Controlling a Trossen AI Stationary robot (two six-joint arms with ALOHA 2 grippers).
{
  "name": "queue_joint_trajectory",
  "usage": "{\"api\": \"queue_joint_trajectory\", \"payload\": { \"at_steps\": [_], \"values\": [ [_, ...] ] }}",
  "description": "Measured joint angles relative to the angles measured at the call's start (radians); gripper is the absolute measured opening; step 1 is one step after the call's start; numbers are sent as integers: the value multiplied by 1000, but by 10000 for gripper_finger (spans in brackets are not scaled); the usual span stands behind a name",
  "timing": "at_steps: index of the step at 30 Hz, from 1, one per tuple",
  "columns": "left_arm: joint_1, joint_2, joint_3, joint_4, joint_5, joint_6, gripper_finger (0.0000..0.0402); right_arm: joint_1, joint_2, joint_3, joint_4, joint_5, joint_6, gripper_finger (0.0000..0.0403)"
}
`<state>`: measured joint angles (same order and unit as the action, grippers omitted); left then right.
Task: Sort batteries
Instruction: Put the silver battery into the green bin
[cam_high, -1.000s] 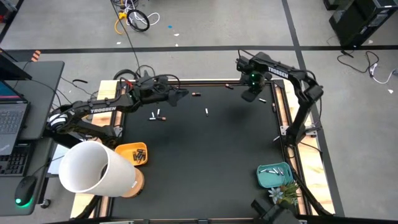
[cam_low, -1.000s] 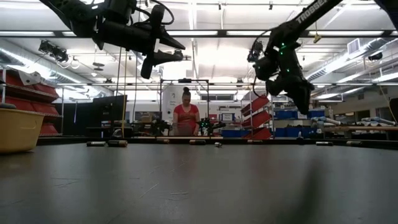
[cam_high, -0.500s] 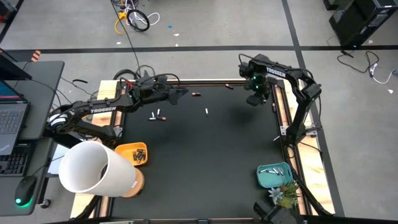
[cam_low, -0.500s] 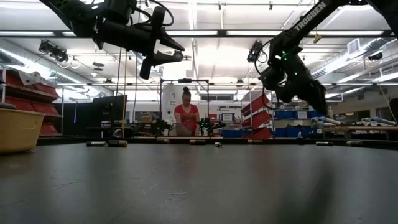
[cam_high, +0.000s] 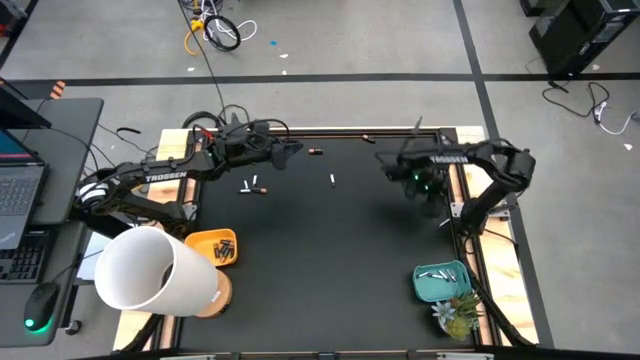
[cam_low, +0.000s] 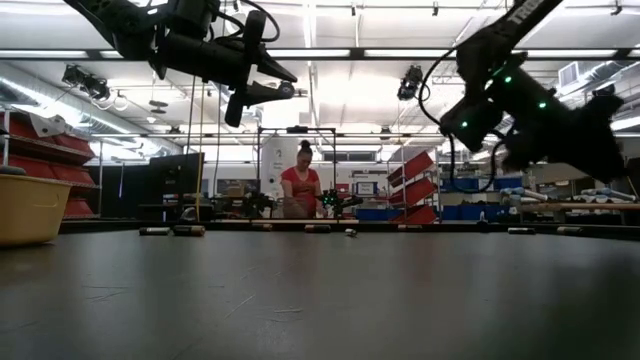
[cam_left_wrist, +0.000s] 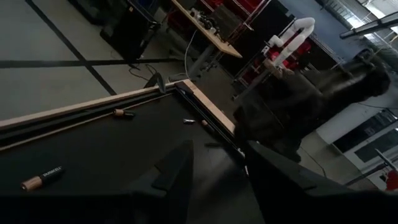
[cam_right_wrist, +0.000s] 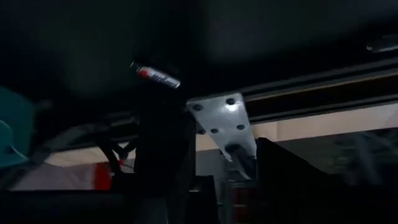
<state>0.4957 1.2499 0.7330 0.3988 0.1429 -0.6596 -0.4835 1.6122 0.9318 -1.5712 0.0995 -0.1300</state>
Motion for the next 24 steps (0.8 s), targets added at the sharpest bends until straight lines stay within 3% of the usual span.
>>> {"api": "queue_joint_trajectory", "payload": {
  "at_steps": [13, 19, 24],
  "values": [
    [0, 0, 0, 0, 53, -4, 160, 327, -6, -73, 149, -36, -38, 186],
    [0, 0, 0, 2, 53, -1, 160, 361, 92, -75, 23, -136, 26, 184],
    [0, 0, 0, 5, 66, -1, 160, 360, 173, -79, 60, -160, 24, 180]
  ]
}}
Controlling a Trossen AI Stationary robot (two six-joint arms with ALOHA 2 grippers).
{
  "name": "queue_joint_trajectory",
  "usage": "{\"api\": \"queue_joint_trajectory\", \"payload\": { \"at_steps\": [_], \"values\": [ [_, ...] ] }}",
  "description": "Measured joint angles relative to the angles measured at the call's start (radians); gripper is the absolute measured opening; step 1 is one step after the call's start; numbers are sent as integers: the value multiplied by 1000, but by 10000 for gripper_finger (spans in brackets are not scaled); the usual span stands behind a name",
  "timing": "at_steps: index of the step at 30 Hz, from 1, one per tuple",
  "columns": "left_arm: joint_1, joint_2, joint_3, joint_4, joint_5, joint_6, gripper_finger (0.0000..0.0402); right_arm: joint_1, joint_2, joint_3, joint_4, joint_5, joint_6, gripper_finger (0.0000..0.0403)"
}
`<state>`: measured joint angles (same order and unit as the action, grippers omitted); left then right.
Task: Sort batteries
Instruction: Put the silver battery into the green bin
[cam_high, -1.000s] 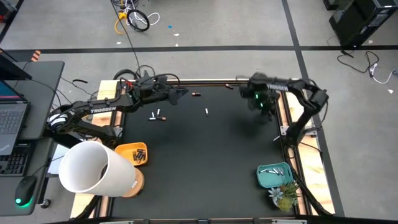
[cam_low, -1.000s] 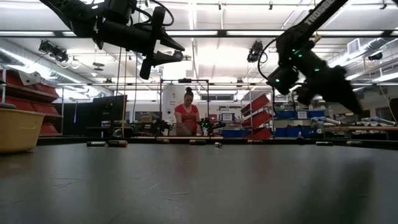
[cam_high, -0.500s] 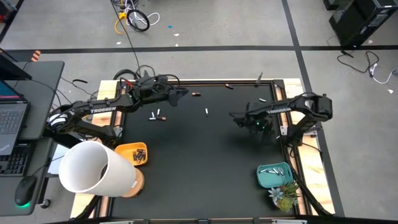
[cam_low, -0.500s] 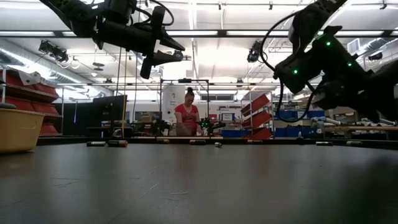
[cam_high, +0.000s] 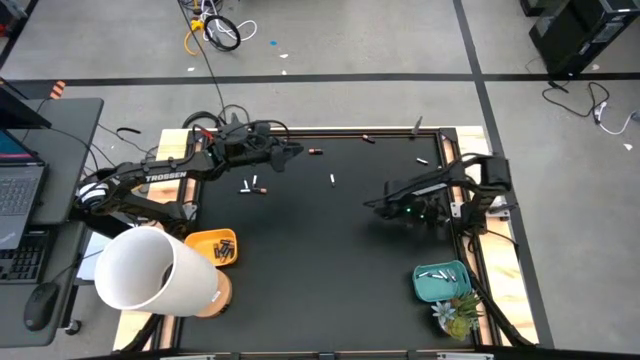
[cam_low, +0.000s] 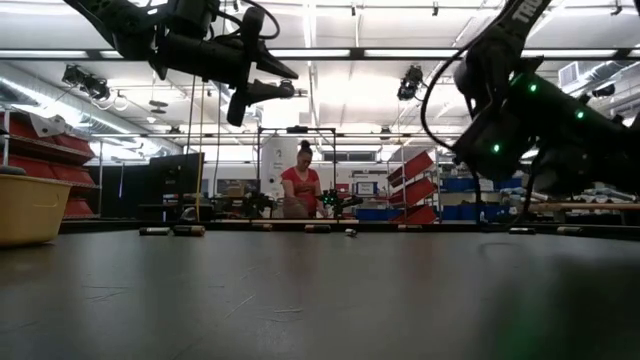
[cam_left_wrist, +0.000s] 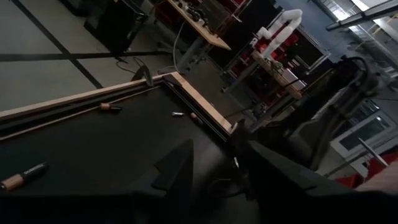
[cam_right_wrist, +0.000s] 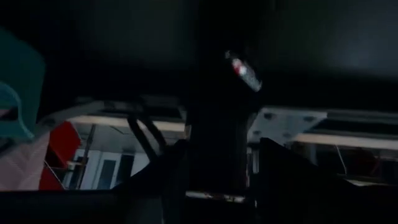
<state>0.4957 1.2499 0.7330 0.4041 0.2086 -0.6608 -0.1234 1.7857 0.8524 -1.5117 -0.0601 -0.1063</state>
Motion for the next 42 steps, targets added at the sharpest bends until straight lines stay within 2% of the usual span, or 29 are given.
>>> {"api": "queue_joint_trajectory", "payload": {
  "at_steps": [9, 17, 27, 42],
  "values": [
    [0, 0, 0, 4, 32, -23, 160, 0, 54, 0, 63, -27, 0, 178],
    [0, 0, 0, 15, 32, -24, 160, 0, 60, -31, 110, 30, -33, 178],
    [0, 0, 0, 23, 32, -20, 160, 2, 72, -42, 161, 32, -44, 178],
    [0, 0, 0, 24, 33, -24, 160, 5, 209, -53, 215, 25, -53, 178]
  ]
}}
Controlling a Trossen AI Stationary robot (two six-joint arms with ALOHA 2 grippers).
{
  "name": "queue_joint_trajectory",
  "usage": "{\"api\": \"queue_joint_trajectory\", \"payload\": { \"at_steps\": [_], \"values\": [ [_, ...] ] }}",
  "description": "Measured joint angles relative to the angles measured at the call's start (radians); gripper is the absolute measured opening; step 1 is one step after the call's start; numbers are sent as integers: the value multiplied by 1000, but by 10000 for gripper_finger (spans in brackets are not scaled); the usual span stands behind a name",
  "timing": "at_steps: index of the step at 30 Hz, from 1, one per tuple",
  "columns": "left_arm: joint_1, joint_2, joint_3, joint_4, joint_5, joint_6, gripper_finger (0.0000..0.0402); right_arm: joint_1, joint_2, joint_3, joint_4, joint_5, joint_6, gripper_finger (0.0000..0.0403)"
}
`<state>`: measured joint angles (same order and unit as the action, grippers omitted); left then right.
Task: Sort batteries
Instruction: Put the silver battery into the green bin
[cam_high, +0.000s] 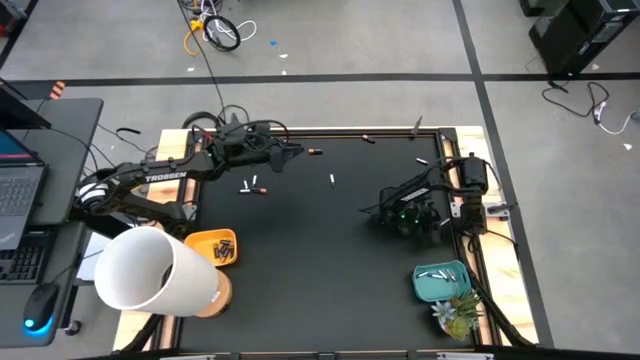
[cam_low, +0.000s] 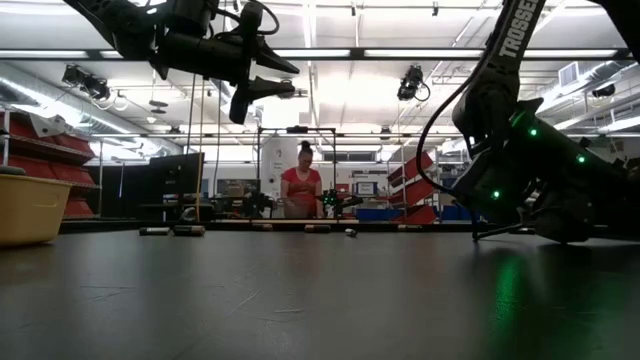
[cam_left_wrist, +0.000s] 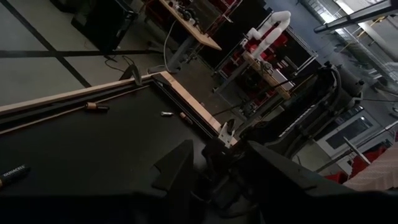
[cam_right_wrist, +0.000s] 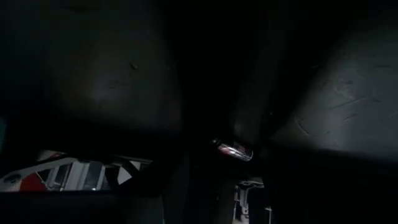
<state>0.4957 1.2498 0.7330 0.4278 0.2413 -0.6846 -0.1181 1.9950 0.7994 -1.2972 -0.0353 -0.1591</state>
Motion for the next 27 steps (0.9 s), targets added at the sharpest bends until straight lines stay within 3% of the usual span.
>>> {"api": "queue_joint_trajectory", "payload": {
  "at_steps": [9, 20, 27],
  "values": [
    [0, 0, 0, 1, 32, -4, 160, -10, 4, 0, 4, 20, -61, 144],
    [0, 0, 0, 1, 33, -3, 160, -23, -2, 2, 9, -67, 17, 10],
    [0, 0, 0, 1, 34, 2, 160, -44, -11, 14, 11, -32, 71, 26]
  ]
}}
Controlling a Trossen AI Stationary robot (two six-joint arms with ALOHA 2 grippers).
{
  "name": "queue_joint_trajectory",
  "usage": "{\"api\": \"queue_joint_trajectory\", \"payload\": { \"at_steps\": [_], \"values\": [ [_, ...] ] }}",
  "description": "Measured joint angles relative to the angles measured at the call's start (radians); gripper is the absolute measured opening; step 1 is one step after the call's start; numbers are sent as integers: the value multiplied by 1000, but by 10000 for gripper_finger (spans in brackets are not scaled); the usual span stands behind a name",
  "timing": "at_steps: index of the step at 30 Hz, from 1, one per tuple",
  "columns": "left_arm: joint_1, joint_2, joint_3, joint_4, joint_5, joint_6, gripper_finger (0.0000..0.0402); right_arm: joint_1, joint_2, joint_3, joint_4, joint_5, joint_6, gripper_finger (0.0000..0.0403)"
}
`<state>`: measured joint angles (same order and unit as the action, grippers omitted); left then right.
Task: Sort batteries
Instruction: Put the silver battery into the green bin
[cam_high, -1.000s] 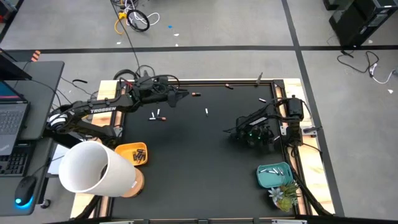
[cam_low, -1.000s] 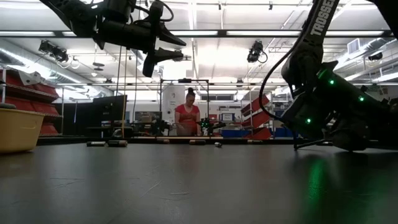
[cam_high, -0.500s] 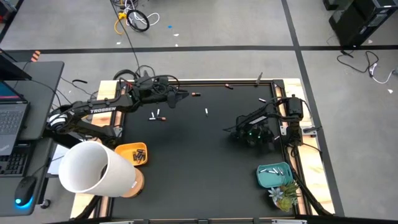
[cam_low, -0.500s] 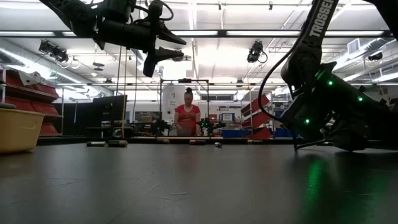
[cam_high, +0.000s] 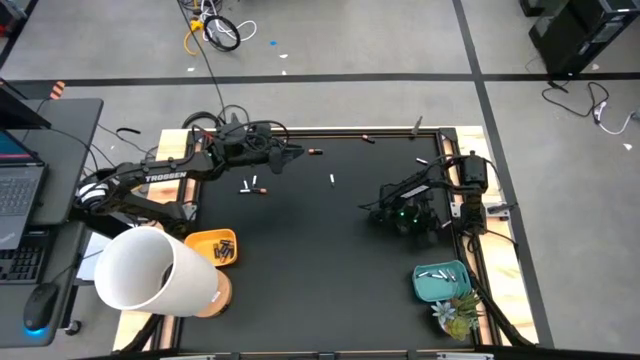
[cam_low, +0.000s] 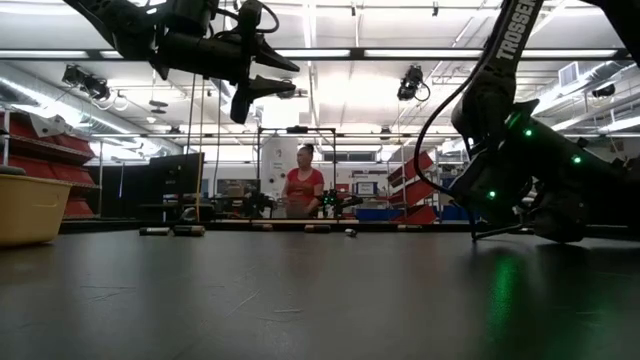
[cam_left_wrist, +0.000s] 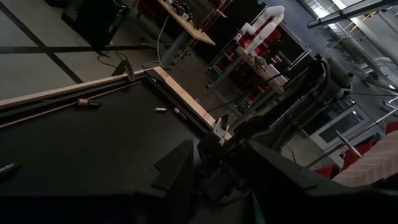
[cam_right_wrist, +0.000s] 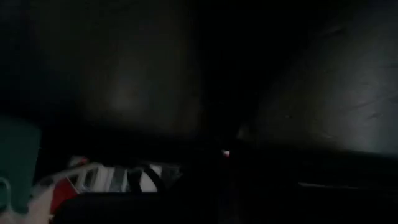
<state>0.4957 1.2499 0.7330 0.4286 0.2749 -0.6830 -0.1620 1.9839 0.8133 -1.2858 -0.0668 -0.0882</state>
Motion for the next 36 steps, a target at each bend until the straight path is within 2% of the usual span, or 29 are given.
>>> {"api": "queue_joint_trajectory", "payload": {
  "at_steps": [4, 13, 17, 22, 27, 32, 36],
  "values": [
    [0, 0, 0, 1, 0, 0, 160, -12, -49, 20, 24, 30, 56, 48],
    [0, 0, 0, 1, 1, 2, 160, -24, -266, 123, 147, 71, 191, 110],
    [0, 0, 0, 3, 1, 2, 160, -34, -321, 141, 125, 77, 158, 128],
    [0, 0, 0, 25, 9, 0, 160, -43, -306, 136, -5, 107, 68, 157],
    [0, 0, 0, 32, 11, -1, 160, -44, -242, 110, -72, 127, 9, 209],
    [0, 0, 0, 32, 19, -2, 160, -44, -152, 74, -118, 126, 8, 257],
    [0, 0, 0, 32, 35, -6, 160, -44, -89, 42, -121, 98, 37, 274]
  ]
}}
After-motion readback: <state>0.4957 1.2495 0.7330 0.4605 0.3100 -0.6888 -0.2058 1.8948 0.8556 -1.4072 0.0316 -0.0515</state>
